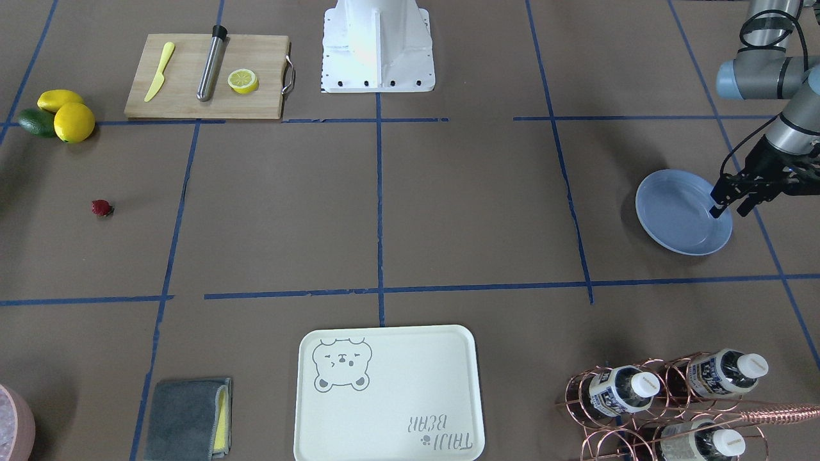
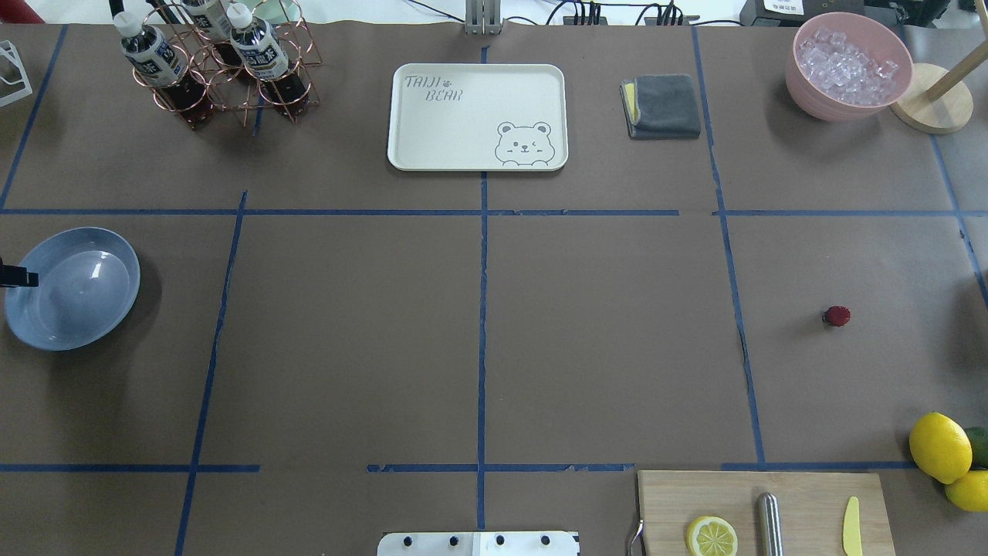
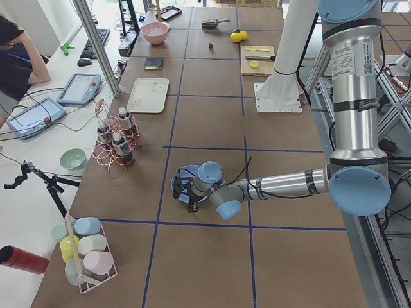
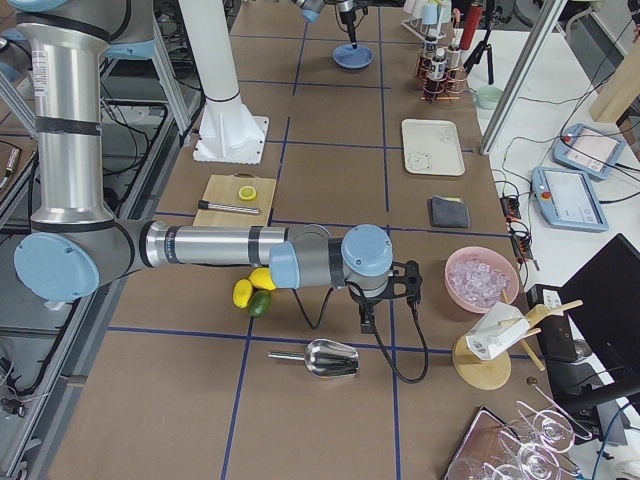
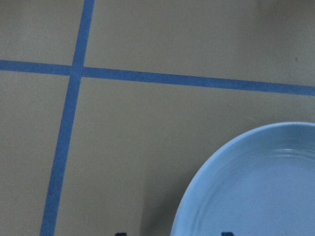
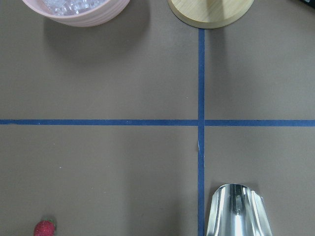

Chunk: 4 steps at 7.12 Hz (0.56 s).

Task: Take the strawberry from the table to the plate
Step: 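Grasp the light blue plate's rim with the left gripper and lift it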

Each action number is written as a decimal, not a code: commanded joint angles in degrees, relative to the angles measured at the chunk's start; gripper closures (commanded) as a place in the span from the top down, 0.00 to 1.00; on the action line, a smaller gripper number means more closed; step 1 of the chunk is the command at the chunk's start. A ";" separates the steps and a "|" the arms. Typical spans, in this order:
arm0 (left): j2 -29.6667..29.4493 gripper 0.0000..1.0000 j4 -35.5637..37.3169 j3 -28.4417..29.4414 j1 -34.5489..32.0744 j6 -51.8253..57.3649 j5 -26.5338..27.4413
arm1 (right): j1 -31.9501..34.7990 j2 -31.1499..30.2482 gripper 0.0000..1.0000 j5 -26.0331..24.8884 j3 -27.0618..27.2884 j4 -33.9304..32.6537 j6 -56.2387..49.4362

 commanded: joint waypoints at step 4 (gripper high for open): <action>2.05 0.00 -2.66 -2.23 -0.02 0.53 -3.72 | 0.00 0.00 1.00 0.00 0.81 0.00 0.98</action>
